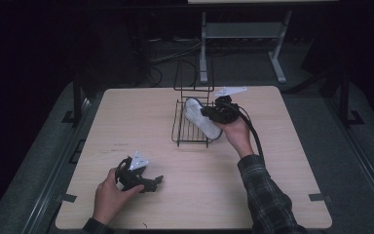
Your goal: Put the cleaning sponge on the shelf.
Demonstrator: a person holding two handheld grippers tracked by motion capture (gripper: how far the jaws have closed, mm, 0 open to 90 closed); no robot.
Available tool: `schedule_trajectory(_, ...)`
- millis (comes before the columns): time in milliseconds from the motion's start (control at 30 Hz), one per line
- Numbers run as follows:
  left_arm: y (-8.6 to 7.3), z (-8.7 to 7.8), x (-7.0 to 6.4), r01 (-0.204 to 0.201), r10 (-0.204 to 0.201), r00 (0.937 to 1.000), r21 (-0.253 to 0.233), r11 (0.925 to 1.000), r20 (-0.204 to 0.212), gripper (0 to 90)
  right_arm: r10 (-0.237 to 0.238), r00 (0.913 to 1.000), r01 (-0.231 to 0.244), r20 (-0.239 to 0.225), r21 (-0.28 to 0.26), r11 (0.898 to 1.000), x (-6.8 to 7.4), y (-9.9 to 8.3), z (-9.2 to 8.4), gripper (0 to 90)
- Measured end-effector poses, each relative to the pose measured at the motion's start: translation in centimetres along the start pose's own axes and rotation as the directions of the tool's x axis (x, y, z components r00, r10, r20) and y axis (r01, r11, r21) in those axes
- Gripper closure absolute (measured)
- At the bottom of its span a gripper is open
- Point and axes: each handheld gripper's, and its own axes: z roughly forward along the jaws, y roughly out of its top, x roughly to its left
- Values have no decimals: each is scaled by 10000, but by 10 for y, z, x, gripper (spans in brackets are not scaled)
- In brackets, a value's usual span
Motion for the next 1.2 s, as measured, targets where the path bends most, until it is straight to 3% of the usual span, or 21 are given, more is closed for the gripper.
schedule_trajectory(467,0,0,0,-23,23,10000,17,10000,-19,123,150,9996,-141,-249,343,9993,-2,-2,30,802)
schedule_trajectory(933,0,0,0,-15,15,10000,18,10000,-15,123,453,9988,-462,199,458,9979,-16,-9,38,729)
schedule_trajectory(1200,0,0,0,-32,32,10000,10,10000,-22,123,447,9972,-486,597,661,9966,-24,-14,42,641)
